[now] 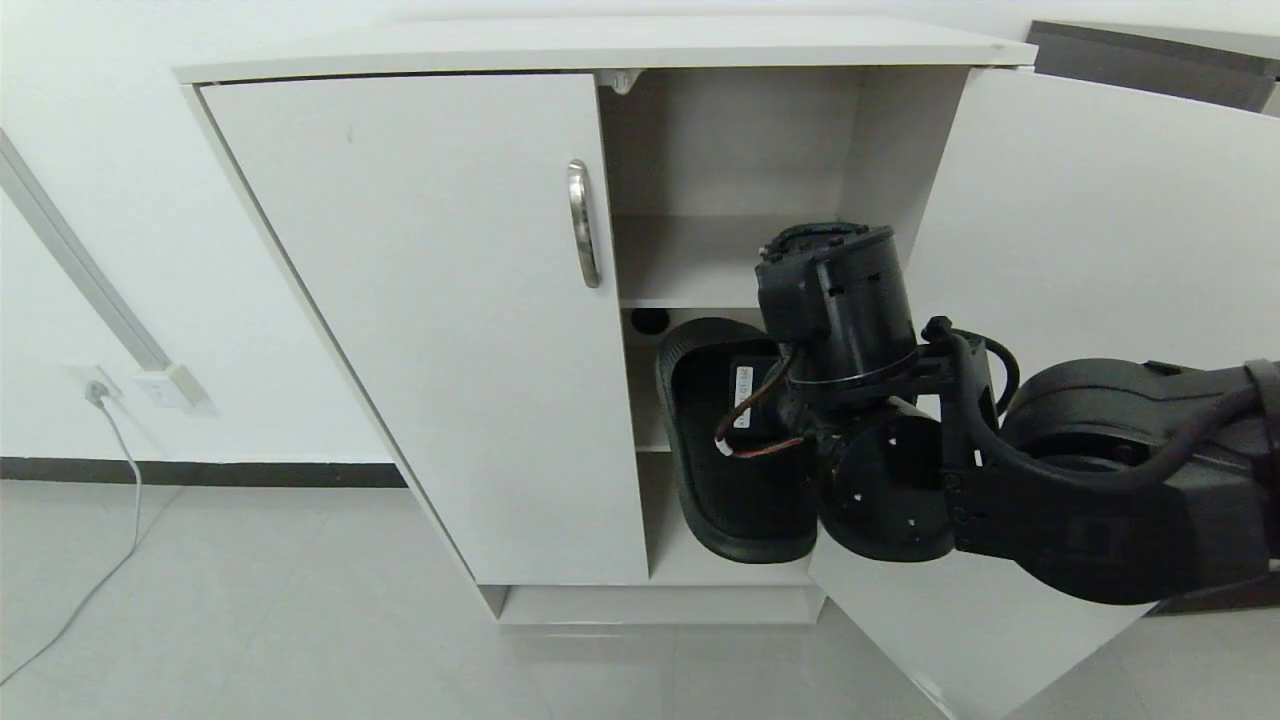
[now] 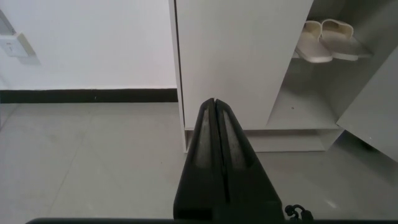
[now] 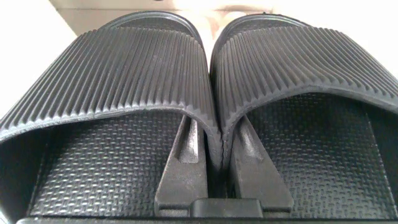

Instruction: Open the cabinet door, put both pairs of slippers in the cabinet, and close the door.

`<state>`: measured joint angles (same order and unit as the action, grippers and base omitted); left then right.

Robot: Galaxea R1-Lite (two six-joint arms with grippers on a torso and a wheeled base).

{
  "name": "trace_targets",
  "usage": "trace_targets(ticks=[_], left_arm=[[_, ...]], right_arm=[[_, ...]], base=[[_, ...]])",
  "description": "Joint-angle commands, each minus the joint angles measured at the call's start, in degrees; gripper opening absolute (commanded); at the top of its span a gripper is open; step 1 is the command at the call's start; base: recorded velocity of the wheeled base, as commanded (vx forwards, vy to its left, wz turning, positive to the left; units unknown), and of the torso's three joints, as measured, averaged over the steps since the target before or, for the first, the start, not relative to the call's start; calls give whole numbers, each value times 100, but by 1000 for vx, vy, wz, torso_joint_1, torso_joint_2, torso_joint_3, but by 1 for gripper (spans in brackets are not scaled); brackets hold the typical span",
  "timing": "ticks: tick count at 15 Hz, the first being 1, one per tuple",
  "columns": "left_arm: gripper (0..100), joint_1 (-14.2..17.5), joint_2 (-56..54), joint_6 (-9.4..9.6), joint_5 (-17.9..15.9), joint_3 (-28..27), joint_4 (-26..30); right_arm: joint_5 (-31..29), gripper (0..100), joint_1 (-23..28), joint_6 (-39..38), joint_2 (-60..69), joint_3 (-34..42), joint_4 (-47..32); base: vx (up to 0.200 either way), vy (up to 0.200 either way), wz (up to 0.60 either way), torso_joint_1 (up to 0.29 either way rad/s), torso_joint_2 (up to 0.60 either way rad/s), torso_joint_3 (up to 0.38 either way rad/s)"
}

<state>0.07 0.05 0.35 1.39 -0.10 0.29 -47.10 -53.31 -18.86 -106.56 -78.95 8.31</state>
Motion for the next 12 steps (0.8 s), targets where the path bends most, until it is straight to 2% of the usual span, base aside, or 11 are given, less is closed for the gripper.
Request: trace_targets(ticks=[1,11,12], left_arm=[[0,1,4,0,2,1,6],[0,1,-5,0,2,1,6],[0,1,4,0,2,1,6]], right_arm=[[0,0,40,67,-93,-59,12],[-18,0,154,620,-146,-77,399],[-18,0,172,743,-155,-77,531]], base=[[0,0,0,0,0,0],[0,0,0,0,0,0],[200,0,0,2,-7,2]])
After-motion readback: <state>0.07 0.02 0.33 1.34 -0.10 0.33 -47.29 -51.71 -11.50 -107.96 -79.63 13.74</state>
